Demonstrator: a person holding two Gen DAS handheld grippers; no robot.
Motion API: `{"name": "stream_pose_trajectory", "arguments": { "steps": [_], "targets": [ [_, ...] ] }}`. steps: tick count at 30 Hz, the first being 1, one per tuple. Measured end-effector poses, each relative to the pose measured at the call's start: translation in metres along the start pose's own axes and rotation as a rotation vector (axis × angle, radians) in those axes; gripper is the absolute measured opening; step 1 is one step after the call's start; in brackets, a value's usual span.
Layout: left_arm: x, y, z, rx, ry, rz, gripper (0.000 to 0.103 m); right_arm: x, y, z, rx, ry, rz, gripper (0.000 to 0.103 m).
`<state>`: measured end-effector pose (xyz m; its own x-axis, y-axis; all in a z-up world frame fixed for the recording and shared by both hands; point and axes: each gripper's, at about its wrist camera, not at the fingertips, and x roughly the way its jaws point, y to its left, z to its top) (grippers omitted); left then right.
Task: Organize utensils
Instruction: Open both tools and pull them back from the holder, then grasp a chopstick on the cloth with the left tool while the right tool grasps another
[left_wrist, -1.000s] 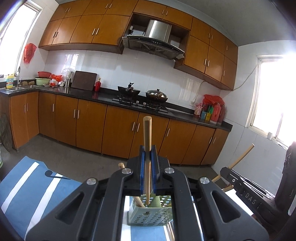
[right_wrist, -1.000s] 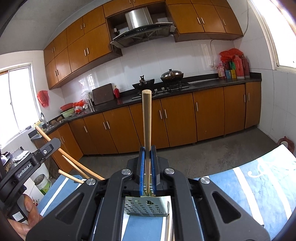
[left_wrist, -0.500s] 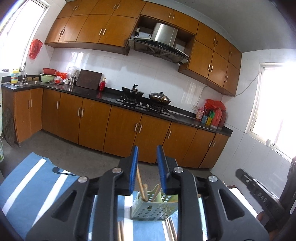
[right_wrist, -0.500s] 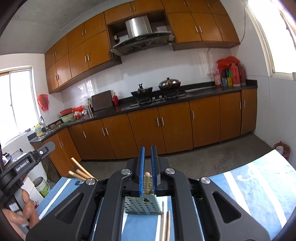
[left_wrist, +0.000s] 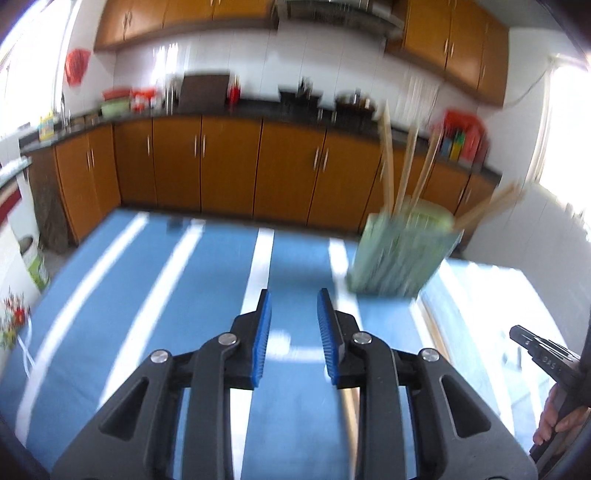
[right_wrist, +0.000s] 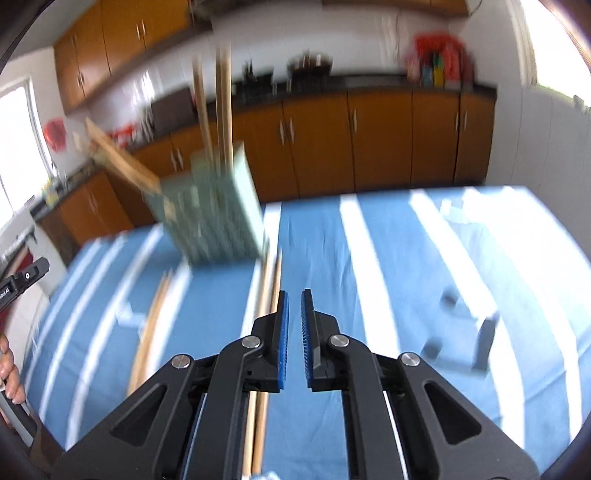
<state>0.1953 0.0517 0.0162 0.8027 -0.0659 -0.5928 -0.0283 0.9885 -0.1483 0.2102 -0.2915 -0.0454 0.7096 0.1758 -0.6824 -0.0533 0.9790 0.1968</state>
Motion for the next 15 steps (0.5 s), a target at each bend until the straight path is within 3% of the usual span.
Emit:
{"name": "stream_pose_trajectory", "arguments": {
  "steps": [6,15],
  "targets": [
    [0.024,0.004,-0.046,-0.013,0.131,-0.028,0.027,0.034,0.017,-0.028,0.012,0.110,0.031,0.008],
    [0.032,-0.002,-0.061,-0.008,0.185,-0.049,0.027,0.047,0.029,-0.036,-0.026,0.141,0.023,0.008]
  ]
}}
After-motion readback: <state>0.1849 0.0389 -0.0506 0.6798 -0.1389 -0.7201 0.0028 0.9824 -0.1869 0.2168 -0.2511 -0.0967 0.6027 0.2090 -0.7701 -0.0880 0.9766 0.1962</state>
